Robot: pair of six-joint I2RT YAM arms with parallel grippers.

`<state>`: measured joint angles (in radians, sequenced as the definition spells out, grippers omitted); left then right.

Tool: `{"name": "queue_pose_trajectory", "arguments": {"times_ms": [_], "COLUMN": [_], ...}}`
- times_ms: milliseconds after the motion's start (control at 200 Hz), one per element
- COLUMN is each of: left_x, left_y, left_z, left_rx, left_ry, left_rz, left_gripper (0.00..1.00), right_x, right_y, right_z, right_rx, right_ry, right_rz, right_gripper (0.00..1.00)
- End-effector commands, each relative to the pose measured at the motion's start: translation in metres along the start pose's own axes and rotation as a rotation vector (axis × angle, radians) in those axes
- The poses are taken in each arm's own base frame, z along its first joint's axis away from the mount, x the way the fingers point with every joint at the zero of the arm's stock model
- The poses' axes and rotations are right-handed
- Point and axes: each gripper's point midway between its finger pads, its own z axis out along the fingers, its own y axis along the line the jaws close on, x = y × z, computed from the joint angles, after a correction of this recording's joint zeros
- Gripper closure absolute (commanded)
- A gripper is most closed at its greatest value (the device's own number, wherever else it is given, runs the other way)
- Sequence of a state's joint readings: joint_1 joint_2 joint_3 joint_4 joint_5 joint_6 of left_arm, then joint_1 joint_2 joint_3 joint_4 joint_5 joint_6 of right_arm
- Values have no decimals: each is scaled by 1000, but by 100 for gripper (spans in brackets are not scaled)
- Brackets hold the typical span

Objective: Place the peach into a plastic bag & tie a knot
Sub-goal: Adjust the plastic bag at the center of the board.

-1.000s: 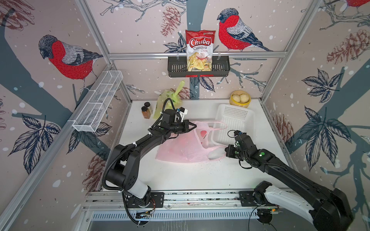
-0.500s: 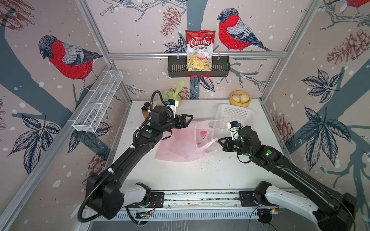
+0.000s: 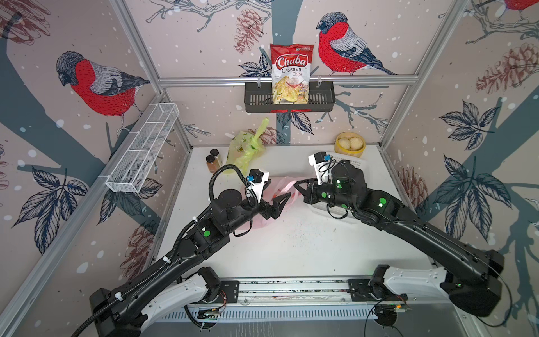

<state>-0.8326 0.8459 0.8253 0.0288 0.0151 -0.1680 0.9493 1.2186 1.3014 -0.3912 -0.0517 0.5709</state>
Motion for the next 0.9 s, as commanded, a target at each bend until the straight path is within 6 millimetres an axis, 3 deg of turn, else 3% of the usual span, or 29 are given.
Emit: {"name": "queue_pose_trajectory", "arguments": {"times_ms": [0, 240, 490, 575, 865, 896], "left_x": [-25, -29, -19, -18, -7, -7], "left_y": [9, 13, 28, 34, 34, 36], "left_z": [-8, -4, 11, 10, 22, 22], "left_rx": [-90, -184, -287, -319, -323, -334], "left_ry": [-119, -144, -122, -139, -93, -91], "left_rz": [72, 139, 129, 111, 125, 118], "left_gripper": [9, 9, 18, 30, 95, 100], "right_x": [-11, -23, -36, -39, -45, -45], "right_y": [8, 34, 49, 51, 55, 52], "right_z": [1, 18, 25, 24, 16, 14], "right_rx": [7, -32, -61, -68, -84, -74], "right_ry": [-15, -16, -36, -47, -67, -67], "right_rz": [-31, -49, -39, -33, -41, -44], "right_gripper": [100, 100, 100, 100, 100, 96]}}
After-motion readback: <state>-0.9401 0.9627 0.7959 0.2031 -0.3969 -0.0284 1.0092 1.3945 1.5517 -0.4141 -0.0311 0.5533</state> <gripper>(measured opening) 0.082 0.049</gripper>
